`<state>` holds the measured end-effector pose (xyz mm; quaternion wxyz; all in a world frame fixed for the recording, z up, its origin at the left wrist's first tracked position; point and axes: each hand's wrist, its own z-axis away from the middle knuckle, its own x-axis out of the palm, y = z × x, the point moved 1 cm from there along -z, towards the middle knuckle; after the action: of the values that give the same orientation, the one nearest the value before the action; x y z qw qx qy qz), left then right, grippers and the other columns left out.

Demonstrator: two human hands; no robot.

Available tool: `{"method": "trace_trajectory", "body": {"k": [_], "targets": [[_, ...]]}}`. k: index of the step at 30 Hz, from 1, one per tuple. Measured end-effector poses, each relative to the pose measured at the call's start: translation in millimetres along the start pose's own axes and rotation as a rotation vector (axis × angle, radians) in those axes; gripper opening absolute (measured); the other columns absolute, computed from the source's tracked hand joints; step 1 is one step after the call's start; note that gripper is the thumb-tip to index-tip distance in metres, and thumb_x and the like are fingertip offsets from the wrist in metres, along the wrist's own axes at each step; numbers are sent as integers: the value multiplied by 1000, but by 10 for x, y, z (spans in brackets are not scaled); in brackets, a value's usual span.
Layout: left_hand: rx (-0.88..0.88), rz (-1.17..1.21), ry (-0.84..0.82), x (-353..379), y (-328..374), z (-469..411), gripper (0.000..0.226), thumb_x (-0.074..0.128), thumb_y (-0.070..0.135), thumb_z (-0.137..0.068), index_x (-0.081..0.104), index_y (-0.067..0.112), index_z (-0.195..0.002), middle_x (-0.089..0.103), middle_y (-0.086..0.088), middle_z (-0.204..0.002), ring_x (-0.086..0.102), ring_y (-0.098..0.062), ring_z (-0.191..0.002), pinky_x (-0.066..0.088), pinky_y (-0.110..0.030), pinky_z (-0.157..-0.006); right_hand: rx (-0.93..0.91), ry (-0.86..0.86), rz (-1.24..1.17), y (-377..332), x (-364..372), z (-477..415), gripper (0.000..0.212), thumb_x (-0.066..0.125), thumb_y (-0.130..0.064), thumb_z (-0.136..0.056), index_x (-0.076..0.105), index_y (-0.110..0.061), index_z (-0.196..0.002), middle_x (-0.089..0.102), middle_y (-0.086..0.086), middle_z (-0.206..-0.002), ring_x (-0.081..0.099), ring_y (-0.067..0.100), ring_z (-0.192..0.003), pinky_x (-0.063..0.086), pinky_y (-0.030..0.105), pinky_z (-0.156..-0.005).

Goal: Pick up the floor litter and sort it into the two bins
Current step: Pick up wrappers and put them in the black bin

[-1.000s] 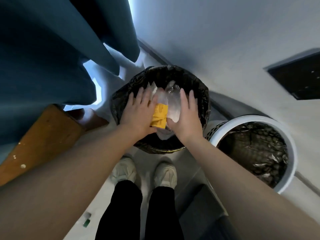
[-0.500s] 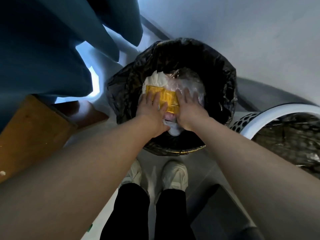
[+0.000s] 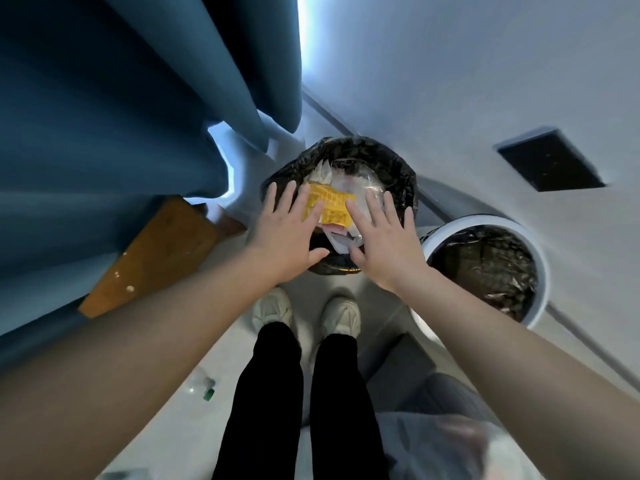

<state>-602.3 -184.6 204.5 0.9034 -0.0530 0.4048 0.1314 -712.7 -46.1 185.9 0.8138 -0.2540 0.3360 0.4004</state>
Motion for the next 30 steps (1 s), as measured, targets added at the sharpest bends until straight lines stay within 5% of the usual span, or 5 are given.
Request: {"method": "trace_trajectory", "body": {"k": [12, 21, 30], "targets": [[-315, 346, 17, -838, -109, 2482, 81, 27, 68, -90, 1, 22, -152, -5, -10, -160, -6, -35, -145, -1, -55, -116, -9, 11, -16, -852, -1198, 1879, 77, 41, -54, -93, -3, -32, -153, -5, 7, -162, -7, 34, -147, 6, 61, -114], [-720, 645, 214, -1068, 375, 4639, 79, 28, 65, -91, 3, 22, -152, -6, -8, -160, -7, -30, -146, -2, -53, -115, -366, 109, 114, -1901, -2079, 3312, 76, 36, -56, -94, -6, -31, -152, -9, 5, -161, -13, 31, -147, -2, 58, -115], [-1168, 928, 179, -444, 778, 5844, 75, 27, 62, -93, 2, 23, -152, -7, -7, -160, -9, -29, -146, -1, -54, -115, -763, 20, 410, -2956, -1997, 3848, 73, 28, -58, -96, -14, -32, -151, -19, 4, -160, -16, 31, -146, -2, 57, -117]]}}
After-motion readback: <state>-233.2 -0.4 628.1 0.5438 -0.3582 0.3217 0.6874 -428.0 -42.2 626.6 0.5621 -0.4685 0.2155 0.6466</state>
